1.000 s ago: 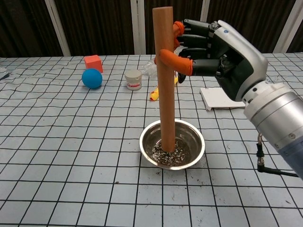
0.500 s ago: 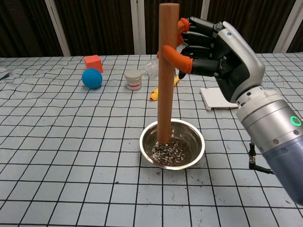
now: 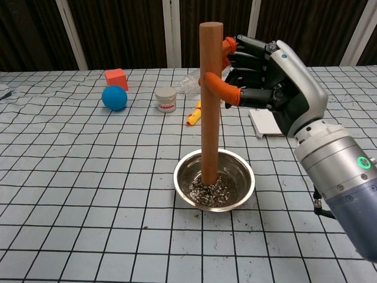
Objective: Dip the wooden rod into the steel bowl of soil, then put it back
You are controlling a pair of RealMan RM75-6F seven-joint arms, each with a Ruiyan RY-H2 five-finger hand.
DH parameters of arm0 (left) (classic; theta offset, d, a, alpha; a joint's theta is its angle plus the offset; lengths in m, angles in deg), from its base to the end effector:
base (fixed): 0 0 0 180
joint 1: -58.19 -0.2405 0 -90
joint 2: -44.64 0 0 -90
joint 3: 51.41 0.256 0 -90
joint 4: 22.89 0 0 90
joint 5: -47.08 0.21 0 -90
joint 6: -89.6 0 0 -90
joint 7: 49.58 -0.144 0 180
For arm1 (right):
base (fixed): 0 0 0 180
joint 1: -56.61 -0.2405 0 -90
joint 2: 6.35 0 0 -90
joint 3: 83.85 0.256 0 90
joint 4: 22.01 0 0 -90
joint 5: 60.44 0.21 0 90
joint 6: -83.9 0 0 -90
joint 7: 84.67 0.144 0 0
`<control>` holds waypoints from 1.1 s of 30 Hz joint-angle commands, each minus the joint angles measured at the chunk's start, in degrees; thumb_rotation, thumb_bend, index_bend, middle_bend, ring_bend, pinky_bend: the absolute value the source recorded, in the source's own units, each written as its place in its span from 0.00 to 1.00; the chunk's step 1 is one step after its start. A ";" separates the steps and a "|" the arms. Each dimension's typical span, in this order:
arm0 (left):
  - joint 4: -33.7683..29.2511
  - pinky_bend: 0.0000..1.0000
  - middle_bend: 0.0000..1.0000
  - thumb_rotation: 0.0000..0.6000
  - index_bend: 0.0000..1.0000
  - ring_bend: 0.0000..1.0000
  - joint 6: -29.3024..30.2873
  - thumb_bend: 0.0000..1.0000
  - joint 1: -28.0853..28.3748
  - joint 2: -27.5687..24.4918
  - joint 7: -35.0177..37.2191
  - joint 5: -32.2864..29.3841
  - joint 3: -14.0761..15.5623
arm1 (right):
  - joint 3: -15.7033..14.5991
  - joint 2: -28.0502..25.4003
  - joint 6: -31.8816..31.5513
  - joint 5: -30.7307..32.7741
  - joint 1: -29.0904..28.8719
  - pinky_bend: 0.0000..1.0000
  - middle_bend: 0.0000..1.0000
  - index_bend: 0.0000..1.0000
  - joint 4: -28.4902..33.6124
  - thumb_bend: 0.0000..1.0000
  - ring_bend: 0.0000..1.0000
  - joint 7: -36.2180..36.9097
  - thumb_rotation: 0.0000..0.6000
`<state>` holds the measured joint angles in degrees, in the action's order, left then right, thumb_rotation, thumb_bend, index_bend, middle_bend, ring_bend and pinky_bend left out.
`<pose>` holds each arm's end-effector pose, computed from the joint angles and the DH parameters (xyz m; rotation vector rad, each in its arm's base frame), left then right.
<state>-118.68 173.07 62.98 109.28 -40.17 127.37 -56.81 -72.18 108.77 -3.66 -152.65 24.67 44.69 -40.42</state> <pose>-0.3091 0.1883 0.1578 -1.2052 -1.1077 -1.0502 -0.1022 -0.2774 -0.0539 1.1559 -1.5578 2.2209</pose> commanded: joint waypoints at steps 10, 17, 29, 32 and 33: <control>0.04 0.00 0.00 1.00 0.00 0.00 0.02 0.05 0.03 -0.05 0.16 0.10 -0.02 | -2.33 1.12 0.18 -0.28 0.92 0.63 0.61 0.81 -3.34 0.42 0.68 1.04 1.00; 0.04 0.00 0.00 1.00 0.00 0.00 0.12 0.05 0.00 -0.07 0.29 0.20 -0.01 | -1.99 1.12 -0.32 -0.56 0.81 0.63 0.61 0.81 -3.20 0.42 0.68 0.80 1.00; 0.04 0.00 0.00 1.00 0.00 0.00 0.31 0.05 -0.02 -0.08 0.46 0.40 -0.03 | -0.41 -1.64 -1.69 -1.35 0.30 0.63 0.61 0.81 2.20 0.42 0.68 -1.81 1.00; 0.04 0.00 0.00 1.00 0.00 0.00 0.33 0.05 -0.03 -0.10 0.43 0.38 -0.03 | -0.91 -1.46 -1.35 -0.82 0.73 0.63 0.61 0.81 1.94 0.42 0.68 -1.80 1.00; 0.03 0.00 0.00 1.00 0.00 0.00 0.34 0.05 -0.03 -0.09 0.43 0.39 -0.03 | -1.10 -1.27 -1.29 -0.68 0.88 0.63 0.61 0.81 1.55 0.42 0.68 -1.68 1.00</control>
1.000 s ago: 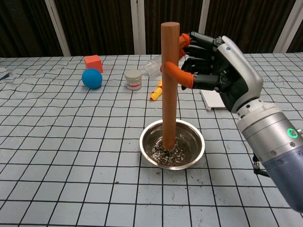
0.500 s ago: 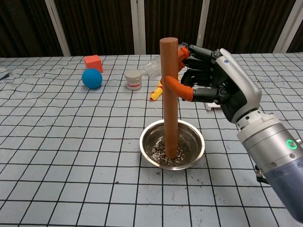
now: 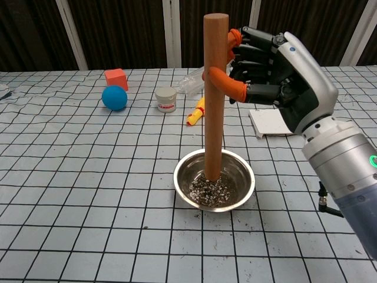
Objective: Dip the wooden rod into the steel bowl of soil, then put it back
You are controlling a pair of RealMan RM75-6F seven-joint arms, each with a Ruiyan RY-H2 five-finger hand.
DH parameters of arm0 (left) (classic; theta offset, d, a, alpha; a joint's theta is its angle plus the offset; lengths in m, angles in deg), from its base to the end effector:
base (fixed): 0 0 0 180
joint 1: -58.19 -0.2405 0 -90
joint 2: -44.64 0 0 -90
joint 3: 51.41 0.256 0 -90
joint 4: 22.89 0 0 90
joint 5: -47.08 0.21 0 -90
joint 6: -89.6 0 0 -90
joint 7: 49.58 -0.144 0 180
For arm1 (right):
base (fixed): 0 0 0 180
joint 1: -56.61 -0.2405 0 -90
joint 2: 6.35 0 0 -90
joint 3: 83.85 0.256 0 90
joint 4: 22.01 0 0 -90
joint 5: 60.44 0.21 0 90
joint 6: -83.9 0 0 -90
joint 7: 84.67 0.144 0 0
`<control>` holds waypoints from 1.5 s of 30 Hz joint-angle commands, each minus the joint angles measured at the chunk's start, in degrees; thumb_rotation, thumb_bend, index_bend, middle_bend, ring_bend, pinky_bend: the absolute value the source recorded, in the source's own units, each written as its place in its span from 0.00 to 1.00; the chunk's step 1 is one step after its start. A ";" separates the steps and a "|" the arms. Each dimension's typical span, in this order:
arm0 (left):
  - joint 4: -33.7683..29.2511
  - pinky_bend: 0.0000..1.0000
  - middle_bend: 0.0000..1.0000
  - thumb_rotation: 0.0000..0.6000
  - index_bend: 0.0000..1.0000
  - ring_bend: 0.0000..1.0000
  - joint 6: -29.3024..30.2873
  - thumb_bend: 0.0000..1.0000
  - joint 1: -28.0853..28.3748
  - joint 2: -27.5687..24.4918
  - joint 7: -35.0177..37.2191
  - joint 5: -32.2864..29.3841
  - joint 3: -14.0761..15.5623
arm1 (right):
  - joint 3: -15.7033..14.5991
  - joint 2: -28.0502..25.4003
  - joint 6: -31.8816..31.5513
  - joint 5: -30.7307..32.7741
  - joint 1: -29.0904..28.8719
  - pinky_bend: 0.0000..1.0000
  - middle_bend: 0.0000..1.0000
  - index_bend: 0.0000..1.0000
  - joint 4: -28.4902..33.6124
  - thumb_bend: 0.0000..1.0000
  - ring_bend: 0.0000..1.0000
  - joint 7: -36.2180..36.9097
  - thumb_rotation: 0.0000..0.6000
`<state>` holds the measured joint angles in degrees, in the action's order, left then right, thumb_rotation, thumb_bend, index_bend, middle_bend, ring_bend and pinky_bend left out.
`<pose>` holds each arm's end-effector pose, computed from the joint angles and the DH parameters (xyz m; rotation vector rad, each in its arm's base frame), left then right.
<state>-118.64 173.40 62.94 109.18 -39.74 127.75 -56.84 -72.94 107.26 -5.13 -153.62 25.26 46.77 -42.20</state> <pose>-0.3083 0.1883 0.1590 -1.2052 -1.1038 -1.0608 -0.1033 -0.2727 -0.0457 1.1737 -1.5151 2.2306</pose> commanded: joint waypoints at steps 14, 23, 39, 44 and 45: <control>-0.04 0.00 0.00 1.00 0.00 0.00 -0.11 0.05 0.01 -0.06 -0.01 -0.16 -0.02 | -1.59 2.80 0.56 1.67 1.75 0.63 0.61 0.81 -6.36 0.42 0.68 2.06 1.00; -0.06 0.00 0.00 1.00 0.00 0.00 -0.01 0.05 0.03 -0.01 -0.01 -0.03 -0.04 | -1.12 2.44 -0.54 0.73 1.64 0.63 0.61 0.81 -5.41 0.42 0.68 2.09 1.00; 0.18 0.00 0.00 1.00 0.00 0.00 0.74 0.05 -0.25 -0.17 0.84 0.42 -0.12 | 5.48 -16.50 -0.83 -1.97 -0.14 0.63 0.61 0.81 12.37 0.42 0.68 -10.46 1.00; 0.24 0.00 0.00 1.00 0.00 0.00 0.78 0.05 -0.23 -0.21 1.20 0.76 -0.04 | 5.67 -26.38 2.29 -0.46 1.27 0.63 0.61 0.81 13.51 0.42 0.68 -15.04 1.00; 0.23 0.00 0.00 1.00 0.00 0.00 0.77 0.05 -0.22 -0.22 1.22 0.80 -0.03 | 5.43 -27.44 2.71 -0.29 1.52 0.63 0.61 0.81 13.39 0.42 0.68 -15.54 1.00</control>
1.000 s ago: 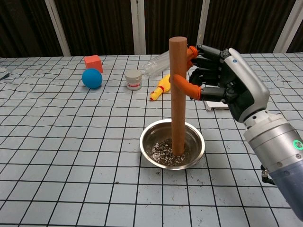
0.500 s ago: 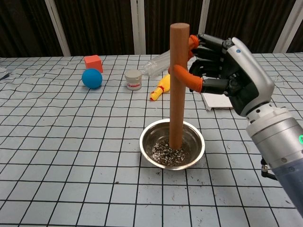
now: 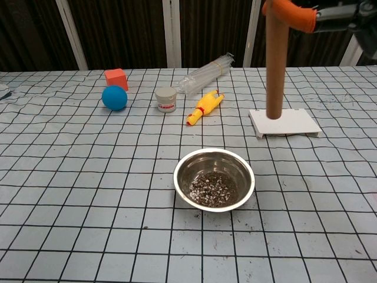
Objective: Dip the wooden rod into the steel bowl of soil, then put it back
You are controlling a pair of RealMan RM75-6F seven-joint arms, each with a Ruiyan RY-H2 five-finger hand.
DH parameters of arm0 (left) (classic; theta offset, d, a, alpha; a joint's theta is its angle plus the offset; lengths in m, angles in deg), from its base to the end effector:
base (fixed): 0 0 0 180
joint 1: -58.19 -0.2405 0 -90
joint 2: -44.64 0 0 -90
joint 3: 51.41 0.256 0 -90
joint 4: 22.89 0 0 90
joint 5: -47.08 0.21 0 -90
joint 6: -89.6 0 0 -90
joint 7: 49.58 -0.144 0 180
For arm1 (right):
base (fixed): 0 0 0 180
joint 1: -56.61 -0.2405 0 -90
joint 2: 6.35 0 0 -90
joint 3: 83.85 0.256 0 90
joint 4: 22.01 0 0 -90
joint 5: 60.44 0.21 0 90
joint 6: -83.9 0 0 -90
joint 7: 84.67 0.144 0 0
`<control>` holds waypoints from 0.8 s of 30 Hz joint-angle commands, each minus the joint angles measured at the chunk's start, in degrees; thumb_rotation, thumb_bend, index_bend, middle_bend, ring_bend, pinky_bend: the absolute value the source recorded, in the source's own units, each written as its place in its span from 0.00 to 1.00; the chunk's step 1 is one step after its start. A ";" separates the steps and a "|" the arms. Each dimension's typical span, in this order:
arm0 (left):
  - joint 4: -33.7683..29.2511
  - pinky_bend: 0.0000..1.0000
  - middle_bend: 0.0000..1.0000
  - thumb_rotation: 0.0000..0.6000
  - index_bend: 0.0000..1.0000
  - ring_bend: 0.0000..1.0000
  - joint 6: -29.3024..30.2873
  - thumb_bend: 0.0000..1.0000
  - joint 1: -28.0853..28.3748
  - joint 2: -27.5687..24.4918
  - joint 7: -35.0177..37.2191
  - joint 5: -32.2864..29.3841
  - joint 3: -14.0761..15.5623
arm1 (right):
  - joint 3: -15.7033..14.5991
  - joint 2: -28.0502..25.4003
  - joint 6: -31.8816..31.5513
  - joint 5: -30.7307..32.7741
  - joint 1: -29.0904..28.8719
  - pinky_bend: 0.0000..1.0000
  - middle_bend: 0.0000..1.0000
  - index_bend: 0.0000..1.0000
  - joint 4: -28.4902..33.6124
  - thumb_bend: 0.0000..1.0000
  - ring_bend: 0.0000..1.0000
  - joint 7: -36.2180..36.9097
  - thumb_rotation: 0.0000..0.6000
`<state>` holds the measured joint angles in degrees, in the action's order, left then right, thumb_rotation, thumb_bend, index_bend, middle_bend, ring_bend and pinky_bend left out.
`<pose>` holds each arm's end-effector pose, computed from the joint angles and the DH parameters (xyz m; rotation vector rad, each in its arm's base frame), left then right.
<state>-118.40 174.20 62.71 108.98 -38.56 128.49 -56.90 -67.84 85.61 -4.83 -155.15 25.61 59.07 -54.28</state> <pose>-0.3077 0.1874 0.1620 -1.2005 -1.0974 -1.0837 -0.1316 -0.3083 0.0665 1.3282 -1.0592 2.0914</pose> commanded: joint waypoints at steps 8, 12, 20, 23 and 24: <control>-0.23 0.00 0.00 1.00 0.00 0.00 -0.22 0.05 0.19 0.00 -0.19 0.45 0.21 | -3.78 -12.47 6.89 3.16 3.90 0.63 0.61 0.81 -5.12 0.42 0.68 -11.89 1.00; -0.31 0.00 0.00 1.00 0.00 0.00 -0.24 0.05 0.20 0.07 -0.39 0.33 0.20 | -4.88 -13.46 7.94 4.16 4.76 0.63 0.61 0.81 -7.69 0.42 0.68 -16.95 1.00; -0.37 0.00 0.00 1.00 0.00 0.00 -0.25 0.05 0.13 0.04 -0.43 0.09 0.21 | -6.93 -15.34 10.62 6.48 6.28 0.63 0.61 0.81 -9.24 0.42 0.68 -33.02 1.00; -0.39 0.00 0.00 1.00 0.00 0.00 -0.30 0.05 0.12 0.01 -0.39 0.08 0.25 | -8.09 -16.20 12.44 7.08 6.60 0.63 0.61 0.81 -7.87 0.42 0.68 -37.16 1.00; -0.40 0.00 0.00 1.00 0.00 0.00 -0.36 0.05 0.13 0.00 -0.38 0.09 0.28 | -8.47 -16.50 13.27 7.49 6.70 0.63 0.61 0.81 -7.09 0.42 0.68 -38.70 1.00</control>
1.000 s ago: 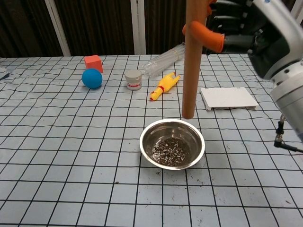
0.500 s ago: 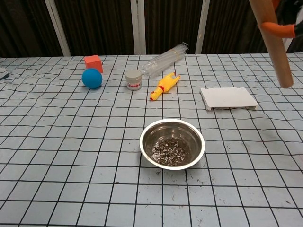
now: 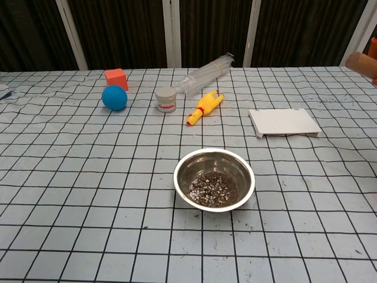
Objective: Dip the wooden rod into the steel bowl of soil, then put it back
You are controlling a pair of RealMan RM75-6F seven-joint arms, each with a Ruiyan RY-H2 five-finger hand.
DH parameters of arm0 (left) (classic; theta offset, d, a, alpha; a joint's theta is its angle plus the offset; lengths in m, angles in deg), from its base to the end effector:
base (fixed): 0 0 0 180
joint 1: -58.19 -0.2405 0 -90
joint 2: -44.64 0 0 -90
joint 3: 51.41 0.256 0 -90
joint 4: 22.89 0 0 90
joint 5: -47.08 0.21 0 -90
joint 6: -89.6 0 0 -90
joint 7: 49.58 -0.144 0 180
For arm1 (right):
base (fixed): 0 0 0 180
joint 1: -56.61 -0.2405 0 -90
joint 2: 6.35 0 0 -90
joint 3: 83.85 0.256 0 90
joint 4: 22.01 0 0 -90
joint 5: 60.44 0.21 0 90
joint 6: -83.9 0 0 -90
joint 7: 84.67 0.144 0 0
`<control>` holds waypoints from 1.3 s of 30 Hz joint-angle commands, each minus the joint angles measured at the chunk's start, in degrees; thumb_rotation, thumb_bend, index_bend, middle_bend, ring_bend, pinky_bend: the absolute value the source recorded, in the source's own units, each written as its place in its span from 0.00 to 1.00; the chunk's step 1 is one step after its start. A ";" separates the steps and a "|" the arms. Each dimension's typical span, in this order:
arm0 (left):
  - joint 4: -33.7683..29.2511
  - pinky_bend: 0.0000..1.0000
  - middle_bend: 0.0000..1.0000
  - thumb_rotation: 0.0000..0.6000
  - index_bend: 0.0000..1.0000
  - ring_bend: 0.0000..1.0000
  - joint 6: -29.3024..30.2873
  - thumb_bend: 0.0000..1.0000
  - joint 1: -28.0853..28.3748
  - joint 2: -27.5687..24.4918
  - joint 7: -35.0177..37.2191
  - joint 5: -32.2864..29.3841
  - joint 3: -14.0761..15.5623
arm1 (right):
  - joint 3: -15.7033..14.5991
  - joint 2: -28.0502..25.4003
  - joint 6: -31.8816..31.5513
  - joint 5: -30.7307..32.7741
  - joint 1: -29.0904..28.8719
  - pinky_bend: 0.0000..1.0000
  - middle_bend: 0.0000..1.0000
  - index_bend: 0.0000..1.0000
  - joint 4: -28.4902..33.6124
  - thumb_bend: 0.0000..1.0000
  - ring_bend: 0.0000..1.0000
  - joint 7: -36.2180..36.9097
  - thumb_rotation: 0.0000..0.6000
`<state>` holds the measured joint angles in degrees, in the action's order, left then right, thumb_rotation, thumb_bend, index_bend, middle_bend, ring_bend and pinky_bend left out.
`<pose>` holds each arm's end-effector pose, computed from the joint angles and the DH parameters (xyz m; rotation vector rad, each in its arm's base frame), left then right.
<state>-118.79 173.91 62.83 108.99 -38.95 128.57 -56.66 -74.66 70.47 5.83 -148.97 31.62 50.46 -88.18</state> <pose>-0.3064 0.1871 0.1599 -1.2087 -1.1039 -1.0794 -0.2604 -0.3149 0.1193 1.5950 -0.5265 1.0242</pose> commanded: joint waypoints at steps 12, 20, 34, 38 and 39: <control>-0.50 0.00 0.00 1.00 0.00 0.00 -0.94 0.05 0.19 -0.45 -0.22 -0.07 0.42 | -5.73 -1.61 12.31 4.06 -0.44 0.60 0.59 0.67 8.62 0.42 0.61 -15.36 1.00; -0.79 0.00 0.00 1.00 0.00 0.00 -1.16 0.05 0.12 -0.84 0.21 -0.31 0.50 | -5.19 1.27 13.59 5.51 -1.56 0.60 0.56 0.56 9.28 0.42 0.57 -20.50 1.00; -0.70 0.00 0.00 1.00 0.00 0.00 -1.31 0.05 0.11 -1.17 1.11 -0.09 0.60 | -5.32 1.69 13.00 8.25 -1.01 0.60 0.55 0.37 11.70 0.32 0.56 -27.94 1.00; -0.82 0.00 0.00 1.00 0.00 0.00 -1.20 0.05 0.09 -1.17 1.01 0.11 0.68 | -5.30 1.45 11.93 8.10 -0.66 0.60 0.55 0.34 12.64 0.32 0.56 -28.48 1.00; -0.84 0.00 0.00 1.00 0.00 0.00 -1.16 0.05 0.08 -1.17 1.01 0.15 0.69 | -5.32 1.33 11.70 8.06 -0.57 0.60 0.55 0.34 12.77 0.32 0.56 -28.67 1.00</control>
<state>-119.63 172.75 62.90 107.82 -37.94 128.72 -55.96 -79.97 71.90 17.65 -140.87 30.96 63.13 -116.73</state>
